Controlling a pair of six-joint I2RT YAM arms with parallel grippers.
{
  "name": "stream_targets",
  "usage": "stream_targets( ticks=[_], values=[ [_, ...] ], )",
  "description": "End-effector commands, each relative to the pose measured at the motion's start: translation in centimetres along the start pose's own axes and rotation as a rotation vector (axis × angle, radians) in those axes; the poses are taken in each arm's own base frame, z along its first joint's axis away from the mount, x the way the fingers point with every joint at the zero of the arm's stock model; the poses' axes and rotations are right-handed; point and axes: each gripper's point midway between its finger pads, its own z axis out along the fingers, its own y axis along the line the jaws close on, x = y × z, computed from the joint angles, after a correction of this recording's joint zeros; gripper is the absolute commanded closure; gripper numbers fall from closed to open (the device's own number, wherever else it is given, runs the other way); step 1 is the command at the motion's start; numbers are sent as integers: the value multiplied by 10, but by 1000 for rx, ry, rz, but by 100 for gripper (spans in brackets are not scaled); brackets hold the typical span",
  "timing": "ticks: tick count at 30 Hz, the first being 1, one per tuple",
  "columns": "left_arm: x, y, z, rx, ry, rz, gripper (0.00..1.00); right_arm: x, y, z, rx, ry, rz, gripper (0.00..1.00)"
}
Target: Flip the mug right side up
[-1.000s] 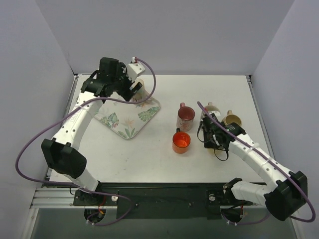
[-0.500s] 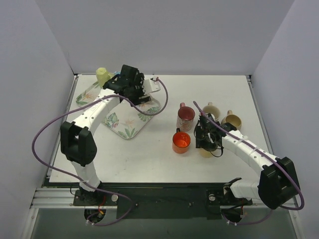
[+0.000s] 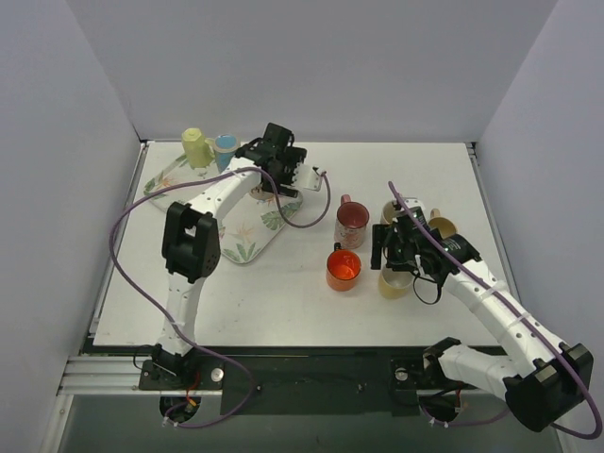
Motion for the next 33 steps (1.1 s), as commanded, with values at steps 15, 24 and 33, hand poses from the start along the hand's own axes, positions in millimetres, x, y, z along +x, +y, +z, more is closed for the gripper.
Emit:
stream_targets(
  ticks=[15,24,33],
  values=[
    [25,-11,49,159,113,113,39,18,-11,1,48,51,-9,24],
    [5,23,8,8,95,31,100,12,-9,-7,30,16,-3,24],
    [18,101,-100,-374,72,-563,100,-28,-16,-44,80,-203,-3,24]
  ],
)
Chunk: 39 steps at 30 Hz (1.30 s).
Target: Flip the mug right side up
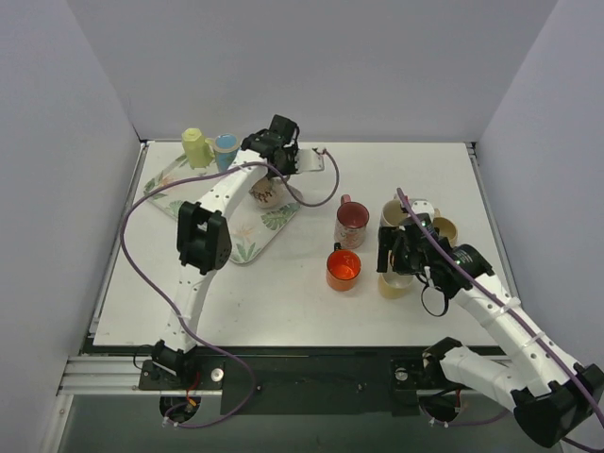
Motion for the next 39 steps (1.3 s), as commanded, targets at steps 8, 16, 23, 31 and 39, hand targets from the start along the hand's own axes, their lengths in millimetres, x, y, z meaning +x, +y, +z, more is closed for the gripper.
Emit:
stream_targets(
  ticks=[8,16,23,31,39],
  values=[
    [-38,61,-263,-142,-565,-854,100,-95,85,-69,-278,-393,-63,23],
    [-82,9,-348,151,-834,-971,100,-159,178,-121,-748,-610,98,21],
    [-107,-14,-369,260,-914,-901,100,-181,192,-147,-857,-711,131,7],
    [-124,-30,-369,303,-910,-836,100,-182,209,-164,-973,-729,98,10],
    [-139,-45,-390,373,-967,-780,100,-186,224,-149,-968,-687,112,20]
  ],
)
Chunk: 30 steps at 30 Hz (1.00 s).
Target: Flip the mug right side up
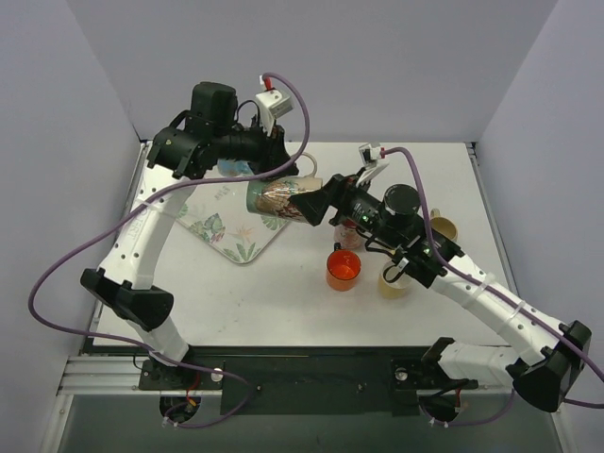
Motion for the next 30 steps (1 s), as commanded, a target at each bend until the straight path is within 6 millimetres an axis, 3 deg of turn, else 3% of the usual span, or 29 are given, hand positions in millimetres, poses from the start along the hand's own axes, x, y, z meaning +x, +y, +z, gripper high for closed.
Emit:
stream_targets(
  ticks=[1,2,3,4,5,7,11,12,13,14,16,18,25,30],
  values=[
    [-30,-36,-18,110,-106,72,100,-23,25,0,-89,-78,-11,30],
    [-26,-34,-14,112,-96,63,100,-23,31,-1,-122,-72,-22,37],
    [-23,-34,-12,122,-88,57,100,-25,35,0,-140,-73,-26,54],
    [-19,-33,-8,131,-80,55,100,-23,43,0,-178,-56,-35,63],
    [-19,-32,-7,134,-80,55,100,-21,47,1,-191,-45,-41,86],
    [-19,-30,-3,139,-84,56,100,-18,48,1,-183,-29,-55,100],
    [-13,-20,3,117,-73,75,100,-14,18,-10,-25,-1,-126,100],
    [-9,-15,6,97,-59,68,93,-8,5,-16,41,27,-137,100],
    [-6,-11,7,84,-53,72,82,-14,-2,-21,90,16,-170,100],
    [-4,-5,9,55,-45,69,56,-9,-10,-28,136,62,-186,100],
    [-4,6,8,-5,-43,80,35,-6,-25,-42,218,109,-238,100],
    [-9,16,5,-53,-53,88,30,-12,-40,-54,304,106,-284,100],
    [-13,29,-15,-94,-71,88,29,-31,-78,-95,570,121,-395,100],
    [-1,54,-34,-194,-52,119,29,-59,-123,-180,989,161,-503,100]
  ],
)
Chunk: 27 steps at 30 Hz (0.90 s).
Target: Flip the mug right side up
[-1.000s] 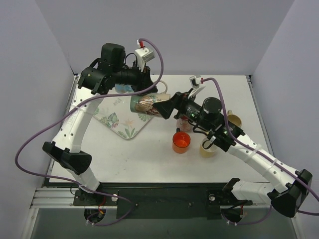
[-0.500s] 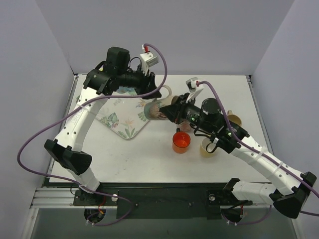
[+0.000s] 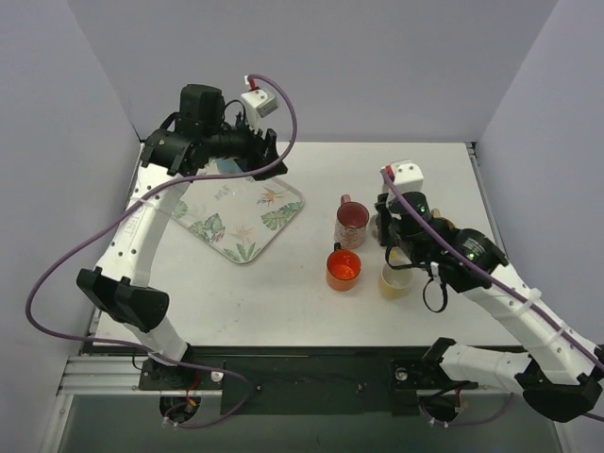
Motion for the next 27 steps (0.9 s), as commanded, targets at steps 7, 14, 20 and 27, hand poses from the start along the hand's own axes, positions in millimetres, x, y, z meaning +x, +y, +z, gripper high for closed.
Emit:
stream_targets(
  ticks=[7,14,20,27],
  values=[
    [15,68,-41,-228,-31,74,29,71,-153,-53,584,201,121,100],
    [34,87,-39,-268,-2,94,29,139,-156,-16,554,287,282,100],
    [35,90,-40,-262,-4,106,29,171,-167,17,572,273,361,100],
    [49,104,-34,-276,49,149,29,188,-174,27,576,341,417,100]
  ],
)
